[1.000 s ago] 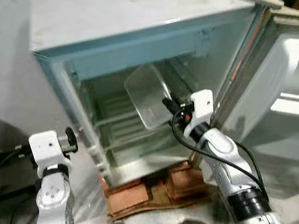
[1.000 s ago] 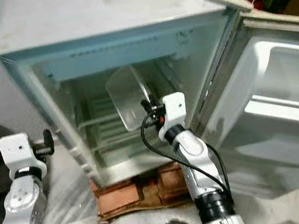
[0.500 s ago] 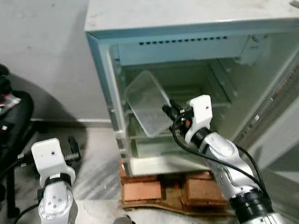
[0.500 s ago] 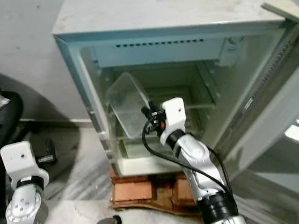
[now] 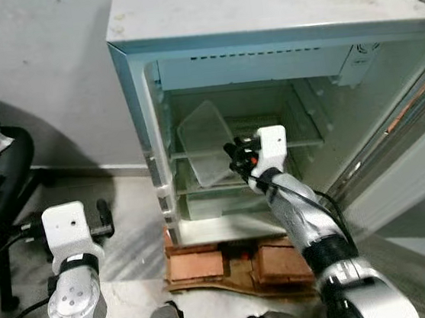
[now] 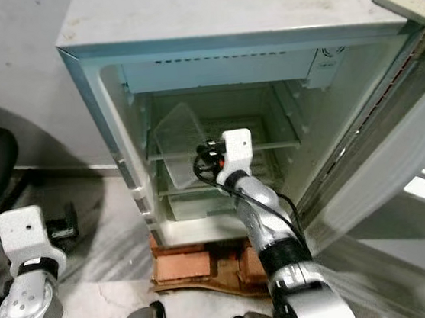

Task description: Restocking fridge

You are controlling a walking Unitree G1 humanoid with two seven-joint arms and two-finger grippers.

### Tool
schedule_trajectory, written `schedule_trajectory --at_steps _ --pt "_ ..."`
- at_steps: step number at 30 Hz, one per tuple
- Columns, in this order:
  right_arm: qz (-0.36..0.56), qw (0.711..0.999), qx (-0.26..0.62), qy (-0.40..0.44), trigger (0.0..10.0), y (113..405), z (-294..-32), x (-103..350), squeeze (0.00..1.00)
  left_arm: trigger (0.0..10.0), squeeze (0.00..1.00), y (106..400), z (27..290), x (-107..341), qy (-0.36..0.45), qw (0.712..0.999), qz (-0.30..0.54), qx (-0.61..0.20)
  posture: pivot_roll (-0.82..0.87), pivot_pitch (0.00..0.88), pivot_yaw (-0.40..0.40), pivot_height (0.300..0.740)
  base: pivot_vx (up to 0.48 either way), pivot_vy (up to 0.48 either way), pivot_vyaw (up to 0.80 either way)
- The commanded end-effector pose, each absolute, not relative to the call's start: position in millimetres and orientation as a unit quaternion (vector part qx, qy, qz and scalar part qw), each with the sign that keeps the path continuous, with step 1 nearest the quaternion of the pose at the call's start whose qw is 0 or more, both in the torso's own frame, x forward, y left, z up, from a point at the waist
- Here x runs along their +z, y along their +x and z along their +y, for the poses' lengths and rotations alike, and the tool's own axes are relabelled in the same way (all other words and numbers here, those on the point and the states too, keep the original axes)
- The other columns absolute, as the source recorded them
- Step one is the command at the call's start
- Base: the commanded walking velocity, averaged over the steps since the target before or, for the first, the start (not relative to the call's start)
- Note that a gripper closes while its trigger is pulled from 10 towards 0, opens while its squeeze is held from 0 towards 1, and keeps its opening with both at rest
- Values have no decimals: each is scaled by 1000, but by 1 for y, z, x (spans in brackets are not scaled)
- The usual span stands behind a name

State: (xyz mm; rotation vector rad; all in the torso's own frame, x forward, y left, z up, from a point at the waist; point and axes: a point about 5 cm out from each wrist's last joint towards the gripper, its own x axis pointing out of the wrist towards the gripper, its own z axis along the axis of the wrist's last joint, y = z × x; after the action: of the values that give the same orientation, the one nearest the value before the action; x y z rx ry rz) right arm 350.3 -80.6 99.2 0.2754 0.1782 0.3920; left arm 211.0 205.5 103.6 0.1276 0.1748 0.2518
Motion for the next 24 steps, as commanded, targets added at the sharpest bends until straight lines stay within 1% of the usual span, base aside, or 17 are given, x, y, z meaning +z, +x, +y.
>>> schedule_trajectory --at_steps 1,4,5,6,9,11,12,16,17,18,19,20,21,24 --pt "99 967 176 158 10000 357 -80 99 0 10000 0 201 206 108 83 985 90 119 350 259 -109 740 0 0 0" --pt "96 965 185 162 10000 363 -67 107 0 10000 0 189 211 108 83 982 101 137 373 279 -117 740 0 0 0" --pt "93 963 181 176 10000 369 -60 115 0 10000 0 184 213 108 85 980 105 144 390 286 -127 740 0 0 0" --pt "93 963 181 176 10000 369 -60 115 0 10000 0 184 213 108 85 980 105 144 390 286 -127 740 0 0 0" --pt "91 961 145 219 10000 377 -56 127 0 10000 0 178 212 112 87 979 104 150 410 297 -139 740 0 0 0" --pt "109 951 111 268 10000 381 -50 130 0 10000 0 176 208 115 87 979 103 150 419 302 -145 740 0 0 0" --pt "109 951 111 268 10000 381 -50 130 0 10000 0 176 208 115 87 979 103 150 419 302 -145 740 0 0 0" --pt "128 934 97 321 10000 379 -38 129 0 10000 0 174 207 116 88 979 104 150 428 302 -149 740 0 0 0" --pt "128 929 96 333 10000 379 -35 130 800 10000 0 174 207 116 88 979 104 150 429 302 -149 740 0 0 0" --pt "128 926 95 342 10000 378 -33 131 800 10000 0 174 207 116 89 979 104 149 430 301 -149 740 0 0 0" --pt "127 923 93 350 10000 378 -31 132 918 10000 0 174 208 117 89 979 102 150 432 299 -148 740 0 0 0" --pt "126 920 91 359 10000 379 -30 133 933 10000 0 174 209 117 90 979 101 152 433 297 -149 740 0 0 0" --pt "123 914 84 377 10000 379 -28 136 976 10000 0 175 211 119 91 979 100 154 439 293 -149 740 0 0 0" --pt "114 906 78 400 10000 382 -26 143 1000 10000 0 177 212 121 93 978 96 158 441 287 -151 740 0 0 0"
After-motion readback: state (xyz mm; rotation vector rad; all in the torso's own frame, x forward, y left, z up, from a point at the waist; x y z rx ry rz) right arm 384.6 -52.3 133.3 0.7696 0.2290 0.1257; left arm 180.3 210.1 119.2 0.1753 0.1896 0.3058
